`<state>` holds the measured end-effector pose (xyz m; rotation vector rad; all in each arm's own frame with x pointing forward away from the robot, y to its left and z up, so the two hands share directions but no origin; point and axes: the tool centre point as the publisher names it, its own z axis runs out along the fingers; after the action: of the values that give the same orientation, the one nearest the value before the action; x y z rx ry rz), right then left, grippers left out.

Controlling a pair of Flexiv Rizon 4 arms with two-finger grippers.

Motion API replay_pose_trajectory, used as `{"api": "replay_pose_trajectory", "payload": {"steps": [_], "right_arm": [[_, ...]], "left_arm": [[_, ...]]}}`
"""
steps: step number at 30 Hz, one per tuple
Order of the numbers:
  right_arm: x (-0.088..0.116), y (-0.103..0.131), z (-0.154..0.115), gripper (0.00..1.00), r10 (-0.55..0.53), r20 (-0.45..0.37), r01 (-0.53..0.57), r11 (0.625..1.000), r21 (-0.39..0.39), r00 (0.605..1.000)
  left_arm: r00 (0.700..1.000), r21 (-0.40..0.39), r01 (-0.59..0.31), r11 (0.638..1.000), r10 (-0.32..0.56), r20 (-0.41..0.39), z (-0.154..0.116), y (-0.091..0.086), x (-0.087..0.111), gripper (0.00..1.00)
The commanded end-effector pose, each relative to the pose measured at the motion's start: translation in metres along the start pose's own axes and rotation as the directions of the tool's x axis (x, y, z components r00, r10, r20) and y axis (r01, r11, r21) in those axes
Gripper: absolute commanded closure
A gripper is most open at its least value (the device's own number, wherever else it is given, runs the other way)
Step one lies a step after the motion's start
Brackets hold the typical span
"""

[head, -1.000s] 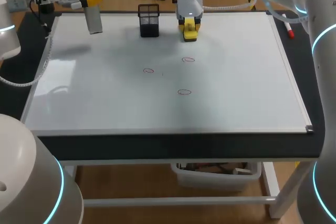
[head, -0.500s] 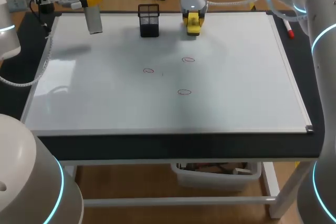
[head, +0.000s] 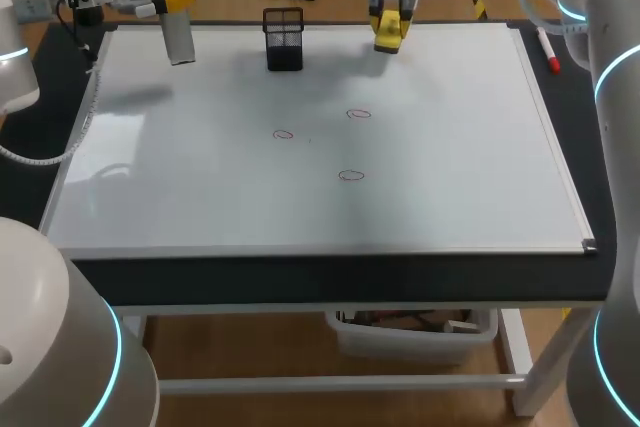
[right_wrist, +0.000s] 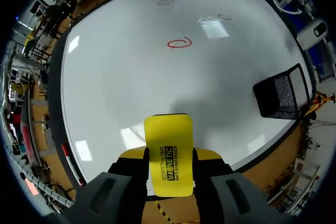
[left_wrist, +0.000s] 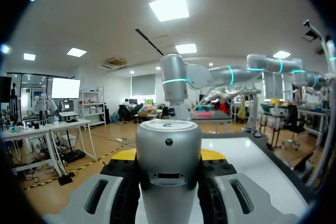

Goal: Pick up the inspection probe, press it on each red-marked spot on the whiteboard one by one, put down the probe, pick up the eraser, and wipe off all the red marks.

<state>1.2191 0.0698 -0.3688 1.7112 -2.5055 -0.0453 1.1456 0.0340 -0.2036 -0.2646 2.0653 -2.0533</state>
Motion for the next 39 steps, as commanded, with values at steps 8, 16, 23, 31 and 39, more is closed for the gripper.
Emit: {"api": "replay_pose_trajectory", "payload": {"steps": [8, 16, 23, 31, 39], "right_arm": [[0.033, -0.015, -0.006, 1.0, 0.102, 0.006, -0.079, 0.802, -0.592, 0.995], [0.06, -0.016, -0.006, 1.0, 0.18, 0.006, -0.143, 0.798, -0.586, 0.984], [0.078, -0.014, -0.006, 1.0, 0.22, -0.008, -0.185, 0.8, -0.571, 0.975], [0.089, -0.008, -0.007, 1.0, 0.242, -0.032, -0.221, 0.815, -0.535, 0.97], [0.105, -0.002, -0.001, 1.0, 0.288, -0.067, -0.283, 0.821, -0.496, 0.955]], "left_arm": [[1.0, -0.001, -0.002, 1.0, 0.002, 0.005, 0.0, -0.002, 0.002, 1.0], [1.0, -0.001, -0.002, 1.0, 0.002, 0.005, 0.0, -0.002, 0.002, 1.0], [1.0, -0.001, -0.002, 1.0, 0.002, 0.005, 0.0, -0.002, 0.002, 1.0], [1.0, -0.001, -0.002, 1.0, 0.002, 0.005, 0.0, -0.002, 0.002, 1.0], [1.0, -0.001, -0.002, 1.0, 0.002, 0.005, 0.0, -0.002, 0.002, 1.0]]}}
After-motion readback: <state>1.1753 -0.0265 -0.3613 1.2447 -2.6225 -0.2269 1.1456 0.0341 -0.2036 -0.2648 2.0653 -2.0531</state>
